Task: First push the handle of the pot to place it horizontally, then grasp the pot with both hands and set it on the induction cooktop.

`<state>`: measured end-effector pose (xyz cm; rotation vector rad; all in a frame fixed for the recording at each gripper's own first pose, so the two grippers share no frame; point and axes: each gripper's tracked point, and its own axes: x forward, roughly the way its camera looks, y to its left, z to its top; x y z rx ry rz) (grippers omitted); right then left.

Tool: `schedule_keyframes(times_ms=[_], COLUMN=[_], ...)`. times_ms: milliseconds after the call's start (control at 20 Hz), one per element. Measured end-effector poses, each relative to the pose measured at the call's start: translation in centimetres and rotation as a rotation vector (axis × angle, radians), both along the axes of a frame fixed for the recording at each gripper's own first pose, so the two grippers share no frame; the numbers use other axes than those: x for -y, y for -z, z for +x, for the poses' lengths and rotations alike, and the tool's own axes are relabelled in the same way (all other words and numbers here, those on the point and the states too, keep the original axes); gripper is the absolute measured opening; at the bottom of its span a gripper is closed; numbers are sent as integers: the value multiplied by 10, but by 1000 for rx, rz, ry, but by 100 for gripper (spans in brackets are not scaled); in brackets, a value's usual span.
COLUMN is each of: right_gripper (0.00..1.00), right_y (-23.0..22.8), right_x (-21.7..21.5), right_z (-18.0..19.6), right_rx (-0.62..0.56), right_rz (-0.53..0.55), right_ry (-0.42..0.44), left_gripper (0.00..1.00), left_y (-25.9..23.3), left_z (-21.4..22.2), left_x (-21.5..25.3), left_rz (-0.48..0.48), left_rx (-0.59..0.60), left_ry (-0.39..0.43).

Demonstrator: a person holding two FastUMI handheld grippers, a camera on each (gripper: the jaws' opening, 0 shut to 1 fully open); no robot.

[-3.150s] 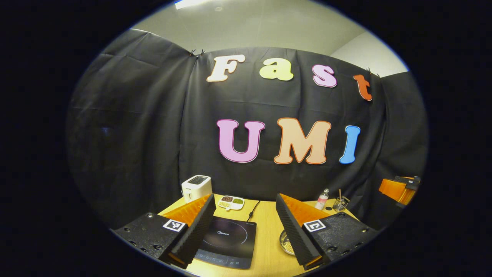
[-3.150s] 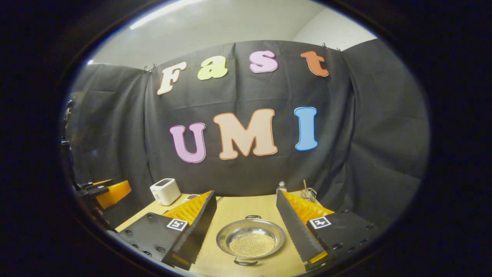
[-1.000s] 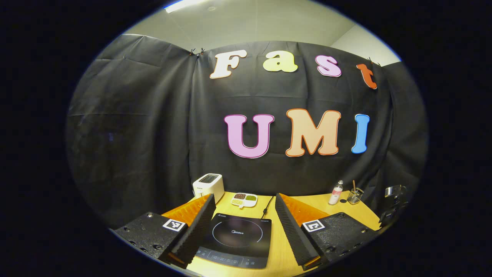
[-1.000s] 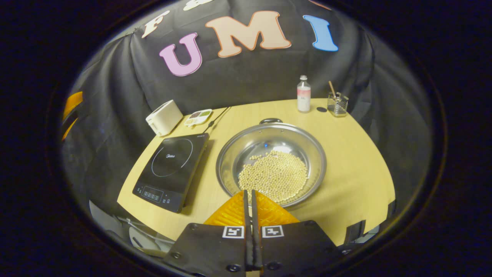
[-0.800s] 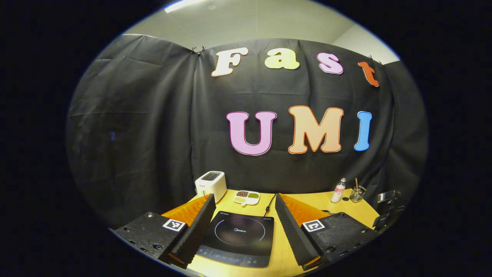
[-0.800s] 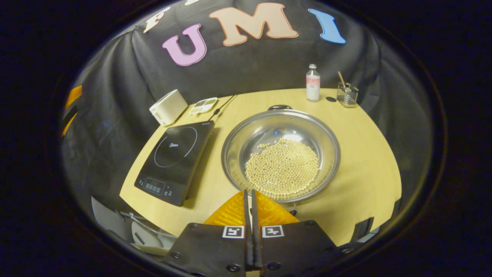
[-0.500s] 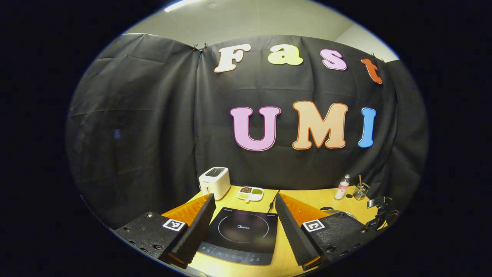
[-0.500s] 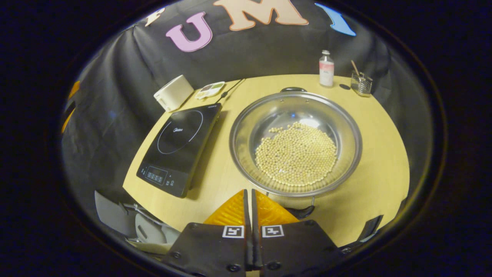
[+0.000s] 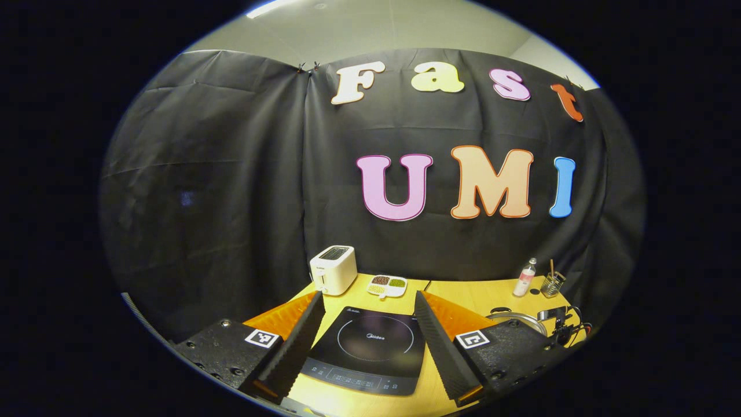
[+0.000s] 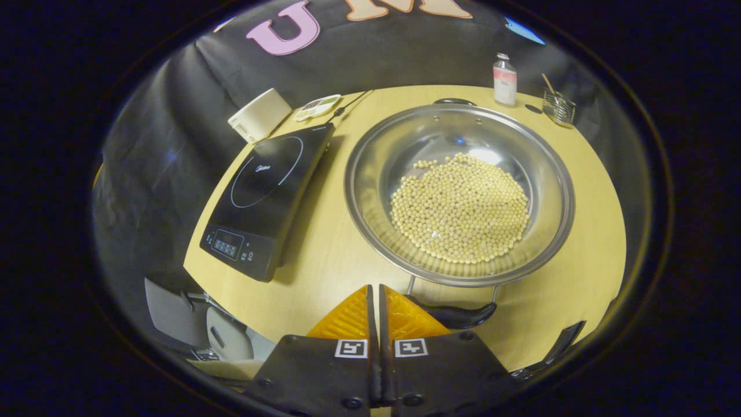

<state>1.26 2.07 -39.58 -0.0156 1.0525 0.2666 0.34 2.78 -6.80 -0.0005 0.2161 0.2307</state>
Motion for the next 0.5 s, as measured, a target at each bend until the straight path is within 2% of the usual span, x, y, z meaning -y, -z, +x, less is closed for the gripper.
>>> schedule_keyframes(times_ms=[50, 100, 250, 400, 500], right_gripper=[3, 2, 0, 0, 0], right_y=[1, 1, 1, 1, 0], right_x=[2, 3, 10, 26, 39], right_z=[0, -1, -1, 2, 6], right_rx=[-7, -10, -8, -7, 4], right_rz=[8, 10, 8, -8, -30], right_ry=[10, 20, 43, 86, 123], left_gripper=[95, 99, 99, 91, 91], left_y=[1, 1, 2, 5, 5], left_z=[0, -1, -1, -1, 0], left_x=[1, 1, 5, 13, 16], left_rz=[-1, -2, -6, -13, -17], left_rx=[-1, 0, 1, -1, 1], left_ry=[0, 0, 9, 23, 28])
